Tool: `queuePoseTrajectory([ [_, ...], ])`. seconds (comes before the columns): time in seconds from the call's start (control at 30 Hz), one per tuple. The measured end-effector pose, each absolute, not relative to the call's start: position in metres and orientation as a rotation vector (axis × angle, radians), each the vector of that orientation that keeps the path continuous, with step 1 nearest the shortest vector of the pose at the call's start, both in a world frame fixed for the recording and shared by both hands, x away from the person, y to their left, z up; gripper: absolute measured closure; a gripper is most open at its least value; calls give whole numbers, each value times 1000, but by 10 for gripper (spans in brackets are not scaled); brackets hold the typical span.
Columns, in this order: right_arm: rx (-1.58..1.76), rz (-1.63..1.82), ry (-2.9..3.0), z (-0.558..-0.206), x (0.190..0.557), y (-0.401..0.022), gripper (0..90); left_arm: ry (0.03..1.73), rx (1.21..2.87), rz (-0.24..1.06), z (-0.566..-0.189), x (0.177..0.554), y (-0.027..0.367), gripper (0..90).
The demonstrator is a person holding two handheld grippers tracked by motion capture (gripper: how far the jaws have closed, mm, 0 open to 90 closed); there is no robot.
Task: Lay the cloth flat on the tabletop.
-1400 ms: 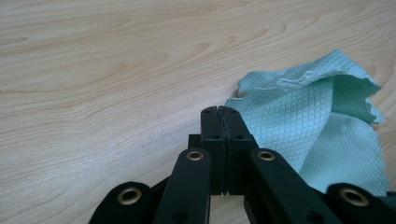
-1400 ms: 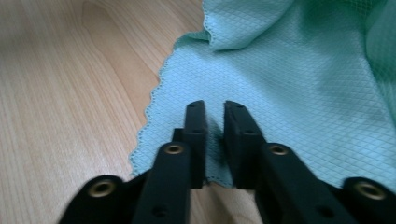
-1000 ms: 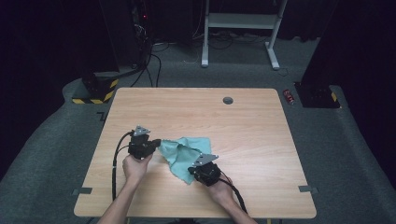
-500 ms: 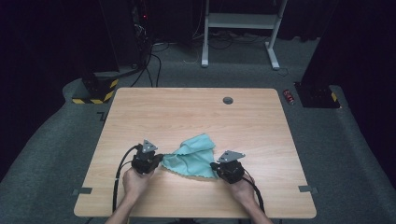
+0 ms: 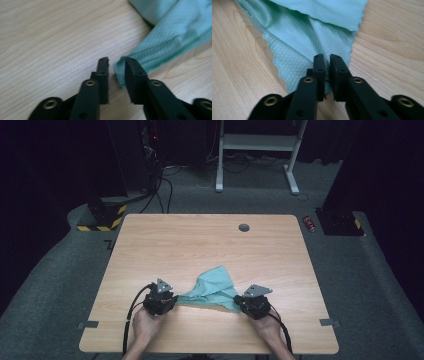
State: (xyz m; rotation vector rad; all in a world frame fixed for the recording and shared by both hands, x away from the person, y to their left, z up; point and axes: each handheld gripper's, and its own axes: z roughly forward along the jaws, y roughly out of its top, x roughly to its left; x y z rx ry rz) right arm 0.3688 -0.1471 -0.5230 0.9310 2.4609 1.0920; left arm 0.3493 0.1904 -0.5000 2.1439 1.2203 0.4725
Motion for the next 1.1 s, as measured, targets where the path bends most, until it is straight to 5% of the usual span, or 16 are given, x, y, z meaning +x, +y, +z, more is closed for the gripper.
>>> queuePoseTrajectory([
  [0.17, 900, 1060, 2442, -523, 365, -143, 740, 1118, 2099, 475, -482, 344, 178, 560],
  [0.27, 920, 1086, 2461, -523, 368, -144, 666, 1037, 2121, 475, -477, 347, 161, 537],
  [0.67, 913, 1081, 2461, -523, 367, -142, 622, 900, 2224, 495, -474, 373, 99, 429],
  [1.1, 915, 1081, 2463, -523, 367, -142, 619, 936, 2215, 447, -484, 394, 87, 424],
])
